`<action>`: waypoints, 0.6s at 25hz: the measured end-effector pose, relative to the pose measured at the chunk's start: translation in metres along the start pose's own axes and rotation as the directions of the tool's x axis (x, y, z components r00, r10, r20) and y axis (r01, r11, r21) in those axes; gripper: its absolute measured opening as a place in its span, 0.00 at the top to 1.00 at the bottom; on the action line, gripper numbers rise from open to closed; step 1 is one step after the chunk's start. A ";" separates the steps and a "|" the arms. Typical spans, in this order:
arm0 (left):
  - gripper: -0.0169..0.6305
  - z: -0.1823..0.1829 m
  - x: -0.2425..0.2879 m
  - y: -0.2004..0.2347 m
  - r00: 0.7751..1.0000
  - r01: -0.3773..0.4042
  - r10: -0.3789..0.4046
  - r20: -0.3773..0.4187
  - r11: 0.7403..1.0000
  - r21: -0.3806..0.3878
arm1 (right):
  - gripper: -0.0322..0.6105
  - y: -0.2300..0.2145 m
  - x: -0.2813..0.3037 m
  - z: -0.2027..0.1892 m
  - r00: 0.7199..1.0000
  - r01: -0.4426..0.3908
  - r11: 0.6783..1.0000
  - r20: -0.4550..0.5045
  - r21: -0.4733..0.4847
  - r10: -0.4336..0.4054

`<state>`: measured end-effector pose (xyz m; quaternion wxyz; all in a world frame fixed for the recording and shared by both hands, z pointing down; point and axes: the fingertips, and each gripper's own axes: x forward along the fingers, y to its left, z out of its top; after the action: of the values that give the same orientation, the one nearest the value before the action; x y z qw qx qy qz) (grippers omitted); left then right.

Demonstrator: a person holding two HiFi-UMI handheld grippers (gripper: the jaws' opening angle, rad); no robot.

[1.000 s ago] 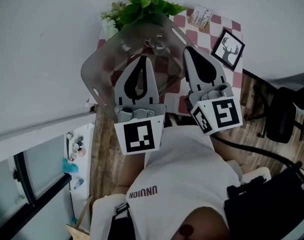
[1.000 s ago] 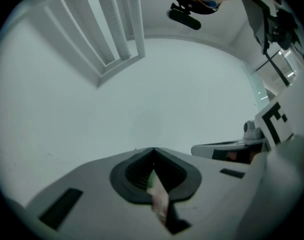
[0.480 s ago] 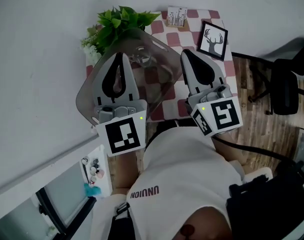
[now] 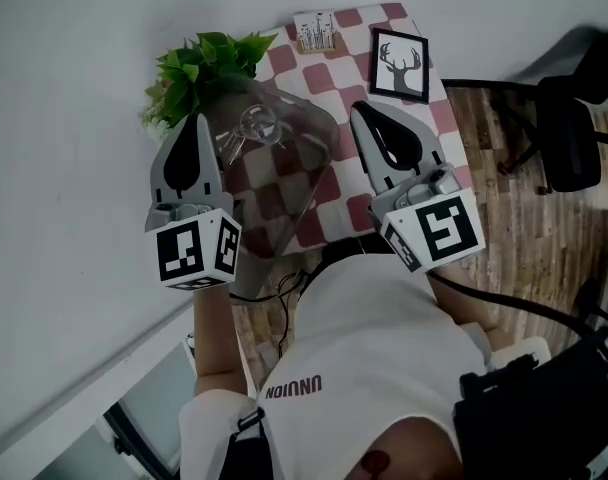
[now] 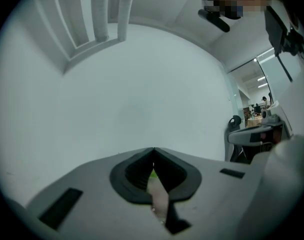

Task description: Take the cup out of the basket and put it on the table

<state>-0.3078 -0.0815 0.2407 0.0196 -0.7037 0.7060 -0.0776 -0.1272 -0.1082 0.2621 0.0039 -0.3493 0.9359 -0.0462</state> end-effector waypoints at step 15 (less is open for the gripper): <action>0.95 -0.115 0.044 -0.013 0.956 0.100 -0.151 -0.250 0.973 -0.208 | 0.92 -0.009 -0.005 -0.007 1.000 0.025 1.000 -0.009 0.006 -0.025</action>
<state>-0.3112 -0.1158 0.3593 -0.1481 -0.7292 0.6602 -0.1027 -0.1180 -0.1108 0.2701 0.0003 -0.3606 0.9313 -0.0505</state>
